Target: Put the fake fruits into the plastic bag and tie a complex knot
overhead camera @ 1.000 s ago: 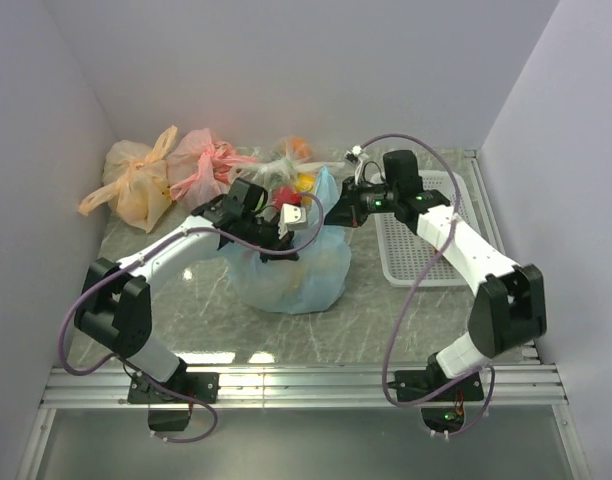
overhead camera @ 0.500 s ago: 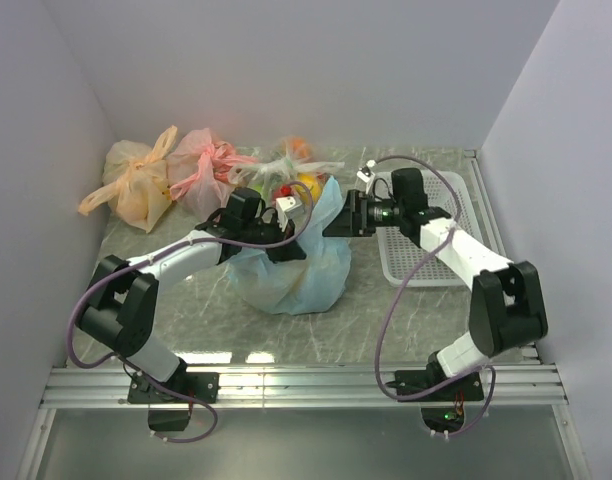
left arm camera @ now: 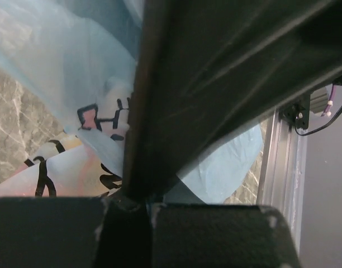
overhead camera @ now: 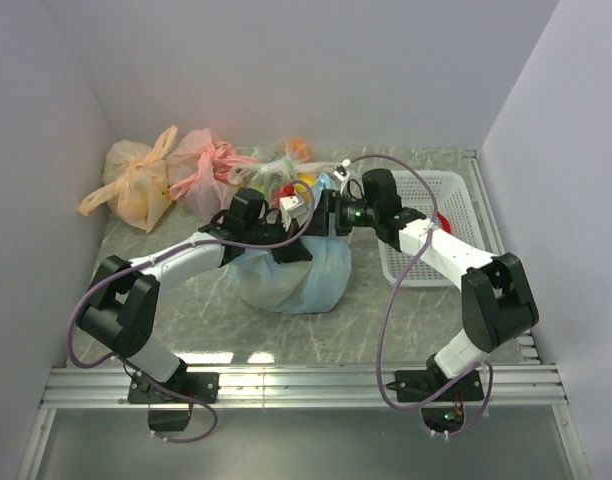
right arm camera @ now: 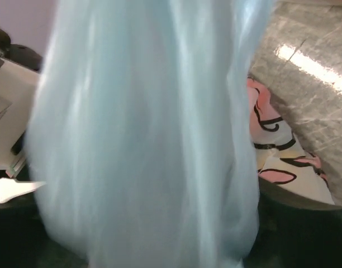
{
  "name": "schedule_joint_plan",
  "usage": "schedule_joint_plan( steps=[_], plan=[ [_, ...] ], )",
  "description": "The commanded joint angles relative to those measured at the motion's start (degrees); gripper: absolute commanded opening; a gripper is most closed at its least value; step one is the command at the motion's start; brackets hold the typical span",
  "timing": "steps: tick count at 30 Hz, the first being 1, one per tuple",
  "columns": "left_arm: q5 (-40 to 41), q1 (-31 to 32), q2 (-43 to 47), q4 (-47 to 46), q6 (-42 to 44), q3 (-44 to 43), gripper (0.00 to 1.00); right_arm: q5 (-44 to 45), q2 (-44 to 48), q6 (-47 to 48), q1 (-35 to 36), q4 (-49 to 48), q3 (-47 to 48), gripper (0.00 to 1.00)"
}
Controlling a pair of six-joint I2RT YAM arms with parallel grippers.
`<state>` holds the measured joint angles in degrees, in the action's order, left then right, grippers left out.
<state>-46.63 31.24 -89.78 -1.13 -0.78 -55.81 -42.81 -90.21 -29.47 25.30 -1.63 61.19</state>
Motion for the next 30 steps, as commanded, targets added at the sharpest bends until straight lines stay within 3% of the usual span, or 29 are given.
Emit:
schedule_joint_plan(
  steps=[1,2,3,4,6,9,11,16,19,24,28,30],
  plan=[
    [-0.7,1.1,1.3,-2.6,-0.7,1.0,0.01,7.5,-1.7,-3.7,0.5,-0.7,3.1,0.7],
    [0.1,1.4,1.3,-2.4,-0.3,1.1,0.0,9.2,-2.8,-3.9,0.5,0.6,3.8,0.51],
    [0.8,1.7,1.3,-2.0,0.1,1.1,0.01,9.1,-2.8,-4.0,0.8,0.8,4.0,0.4],
    [1.8,2.1,1.2,-1.7,0.2,1.3,0.01,9.2,-3.8,-2.8,1.2,1.2,4.5,0.19],
    [3.6,2.0,1.1,-1.5,-1.2,1.7,0.04,10.6,-5.1,0.0,2.2,5.3,6.6,0.0],
    [-1.5,1.5,0.5,0.9,0.2,1.9,0.08,11.3,-4.2,7.7,3.9,6.1,5.3,0.0],
    [-4.9,0.7,-0.8,9.9,6.5,0.5,0.1,12.2,-2.8,14.9,4.3,3.8,1.5,0.0],
    [-8.0,-4.8,-1.7,17.3,14.8,-0.3,0.15,17.6,-1.6,26.5,5.1,4.7,-0.8,0.0],
    [-10.6,-5.1,-0.9,26.1,26.4,-4.2,0.35,18.5,-2.2,28.2,6.2,5.4,-0.5,0.0],
    [-11.6,-7.2,5.3,32.8,28.3,-11.4,0.64,19.3,-1.8,28.9,7.0,6.2,1.0,0.0],
    [-7.7,-10.8,9.1,44.1,32.6,-16.9,0.72,20.7,-0.7,30.4,8.4,7.6,1.1,0.0],
    [-7.2,-12.7,10.0,54.2,38.0,-20.8,0.78,21.3,-0.8,30.5,8.6,8.3,1.5,0.0]
  ],
)
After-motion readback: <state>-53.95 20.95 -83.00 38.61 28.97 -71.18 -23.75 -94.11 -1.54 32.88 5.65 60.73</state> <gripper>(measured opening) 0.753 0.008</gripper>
